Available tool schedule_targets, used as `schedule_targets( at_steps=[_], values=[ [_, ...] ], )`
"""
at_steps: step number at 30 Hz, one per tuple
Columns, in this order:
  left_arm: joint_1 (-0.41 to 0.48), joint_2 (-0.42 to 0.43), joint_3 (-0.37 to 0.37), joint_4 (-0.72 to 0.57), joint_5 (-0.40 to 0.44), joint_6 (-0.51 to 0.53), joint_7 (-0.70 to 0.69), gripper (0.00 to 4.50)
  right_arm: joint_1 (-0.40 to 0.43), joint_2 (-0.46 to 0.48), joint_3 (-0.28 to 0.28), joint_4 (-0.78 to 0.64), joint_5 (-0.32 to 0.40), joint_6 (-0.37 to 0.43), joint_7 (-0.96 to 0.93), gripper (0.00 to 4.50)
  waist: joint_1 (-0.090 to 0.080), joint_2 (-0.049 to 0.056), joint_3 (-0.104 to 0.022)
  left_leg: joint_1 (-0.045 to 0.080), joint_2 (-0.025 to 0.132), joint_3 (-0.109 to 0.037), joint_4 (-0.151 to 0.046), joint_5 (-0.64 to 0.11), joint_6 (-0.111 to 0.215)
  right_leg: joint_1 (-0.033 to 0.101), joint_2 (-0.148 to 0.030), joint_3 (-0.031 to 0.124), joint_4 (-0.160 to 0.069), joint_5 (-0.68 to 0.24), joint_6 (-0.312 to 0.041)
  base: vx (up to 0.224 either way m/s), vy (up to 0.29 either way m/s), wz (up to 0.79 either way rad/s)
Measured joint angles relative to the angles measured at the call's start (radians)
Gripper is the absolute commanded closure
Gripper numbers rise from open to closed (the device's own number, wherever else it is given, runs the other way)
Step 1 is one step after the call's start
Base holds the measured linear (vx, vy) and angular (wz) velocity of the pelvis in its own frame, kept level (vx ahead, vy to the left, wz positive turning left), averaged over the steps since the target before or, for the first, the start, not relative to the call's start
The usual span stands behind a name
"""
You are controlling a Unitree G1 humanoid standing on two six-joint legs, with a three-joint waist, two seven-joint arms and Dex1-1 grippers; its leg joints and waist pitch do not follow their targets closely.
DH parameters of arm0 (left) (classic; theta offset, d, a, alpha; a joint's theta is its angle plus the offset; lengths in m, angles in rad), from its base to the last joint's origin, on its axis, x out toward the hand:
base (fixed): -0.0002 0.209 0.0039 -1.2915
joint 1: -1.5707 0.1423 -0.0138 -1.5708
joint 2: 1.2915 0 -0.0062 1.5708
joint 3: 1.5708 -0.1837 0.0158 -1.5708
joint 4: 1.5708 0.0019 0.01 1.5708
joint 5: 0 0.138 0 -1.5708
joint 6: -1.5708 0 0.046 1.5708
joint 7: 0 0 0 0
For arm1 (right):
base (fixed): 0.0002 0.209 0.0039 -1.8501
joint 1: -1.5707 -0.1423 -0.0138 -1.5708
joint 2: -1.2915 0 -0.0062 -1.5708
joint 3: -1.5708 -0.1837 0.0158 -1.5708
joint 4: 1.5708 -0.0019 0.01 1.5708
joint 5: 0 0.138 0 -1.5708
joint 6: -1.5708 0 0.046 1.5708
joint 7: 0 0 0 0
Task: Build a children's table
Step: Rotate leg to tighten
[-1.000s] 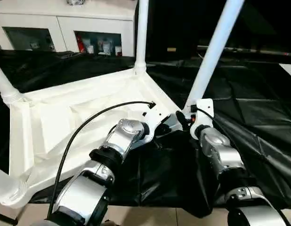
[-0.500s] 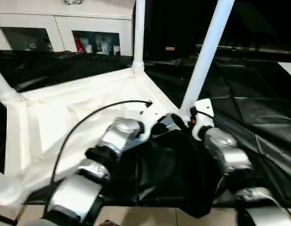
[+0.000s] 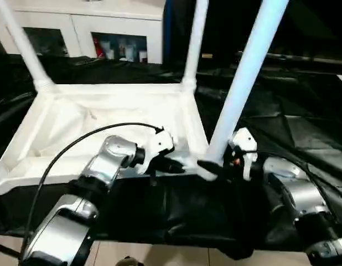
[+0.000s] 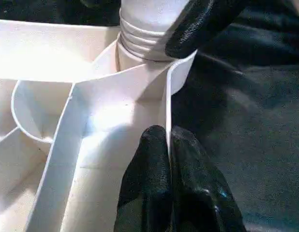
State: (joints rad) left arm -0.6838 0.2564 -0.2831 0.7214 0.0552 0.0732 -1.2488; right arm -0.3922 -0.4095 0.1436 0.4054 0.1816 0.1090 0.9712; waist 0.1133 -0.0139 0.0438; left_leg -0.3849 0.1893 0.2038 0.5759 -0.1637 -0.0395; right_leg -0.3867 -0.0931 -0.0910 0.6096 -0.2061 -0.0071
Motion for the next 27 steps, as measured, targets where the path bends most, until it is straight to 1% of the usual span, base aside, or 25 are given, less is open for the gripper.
schedule_targets(
  at_steps=[2,4,7,10,11,12,14,19,22,23,26,27],
  values=[
    [0.004,0.002,-0.001,-0.003,0.000,0.000,-0.006,4.50,0.001,-0.007,0.005,-0.002,-0.001,0.002,0.018,0.95,0.000,0.000,0.000,0.000,0.000,0.000,0.000,0.000,0.000,0.000,0.000,0.000,0.000,0.000,0.000,0.000,0.000,0.00],
    [0.004,0.003,-0.001,-0.003,0.000,0.000,-0.006,4.50,0.001,-0.007,0.007,-0.003,0.000,0.006,0.021,1.03,-0.001,0.000,0.000,0.001,0.000,0.000,0.000,0.000,0.000,0.000,0.000,0.000,0.001,0.000,0.000,0.000,0.000,0.00],
    [0.005,0.004,-0.001,-0.007,0.000,0.002,-0.006,4.50,0.002,-0.007,0.009,-0.009,0.001,0.011,0.026,1.39,-0.001,0.000,0.000,0.001,0.000,0.000,0.000,0.000,0.000,0.000,0.000,0.000,0.001,0.000,0.000,0.000,0.000,0.00],
    [0.006,0.004,0.000,-0.011,-0.001,0.010,-0.006,4.50,0.002,-0.006,0.010,-0.009,0.004,0.012,0.035,1.51,-0.001,-0.001,0.000,0.001,0.000,0.000,0.000,0.000,0.000,0.000,0.000,0.000,0.001,0.000,0.000,0.000,0.000,0.00],
    [0.006,0.004,0.000,-0.012,-0.001,0.011,-0.006,4.50,0.002,-0.006,0.010,-0.009,0.004,0.012,0.036,1.65,-0.001,-0.001,0.000,0.001,0.000,0.000,0.000,0.000,0.000,0.000,0.000,0.000,0.001,0.000,0.000,0.000,0.000,0.00],
    [0.006,0.004,0.000,-0.012,-0.001,0.011,-0.006,4.50,0.002,-0.006,0.010,-0.009,0.004,0.012,0.036,1.65,-0.001,-0.001,0.000,0.000,0.000,0.000,0.000,0.000,0.000,0.000,0.000,0.000,0.001,0.000,0.000,0.000,0.000,0.00],
    [0.007,0.004,0.000,-0.015,-0.001,0.013,-0.006,4.50,0.002,-0.006,0.010,-0.009,0.004,0.012,0.036,1.79,-0.001,-0.001,0.000,0.000,0.000,0.000,0.000,0.000,0.000,0.000,0.000,0.000,0.001,0.000,0.000,0.000,0.000,0.00],
    [0.010,0.005,0.001,-0.020,-0.001,0.025,0.000,4.50,0.002,-0.001,0.009,-0.007,0.005,0.021,0.026,1.84,-0.002,-0.001,0.000,0.001,0.000,0.000,0.001,0.000,0.000,0.000,0.000,0.000,0.001,0.000,0.000,0.000,0.000,0.00],
    [0.005,-0.010,0.004,-0.005,0.009,0.028,0.062,4.50,0.001,0.032,-0.006,0.012,-0.004,0.031,-0.055,1.84,-0.003,-0.002,-0.001,0.002,0.000,0.000,0.002,0.000,0.000,0.001,0.000,0.000,0.002,0.000,0.000,0.000,0.000,0.00],
    [-0.007,-0.033,0.011,0.020,0.021,0.028,0.120,4.50,-0.010,0.063,-0.026,0.039,-0.018,0.036,-0.130,1.84,-0.006,-0.003,-0.001,0.004,0.000,0.000,0.003,0.000,0.000,0.003,0.000,0.000,0.001,0.001,-0.001,0.000,0.000,0.00],
    [-0.045,-0.098,0.021,0.088,0.048,0.035,0.277,4.50,-0.061,0.143,-0.074,0.114,-0.041,0.067,-0.346,1.85,-0.021,-0.004,-0.001,0.006,-0.001,0.000,0.004,0.000,0.000,0.005,-0.001,0.001,0.000,0.003,-0.001,0.000,0.000,0.00],
    [-0.051,-0.116,0.024,0.099,0.054,0.040,0.319,4.50,-0.074,0.167,-0.089,0.132,-0.043,0.076,-0.406,1.85,-0.024,-0.004,-0.001,0.007,-0.001,0.000,0.004,0.000,0.000,0.005,-0.001,0.001,0.000,0.002,0.000,0.000,0.000,0.00]
  ],
)
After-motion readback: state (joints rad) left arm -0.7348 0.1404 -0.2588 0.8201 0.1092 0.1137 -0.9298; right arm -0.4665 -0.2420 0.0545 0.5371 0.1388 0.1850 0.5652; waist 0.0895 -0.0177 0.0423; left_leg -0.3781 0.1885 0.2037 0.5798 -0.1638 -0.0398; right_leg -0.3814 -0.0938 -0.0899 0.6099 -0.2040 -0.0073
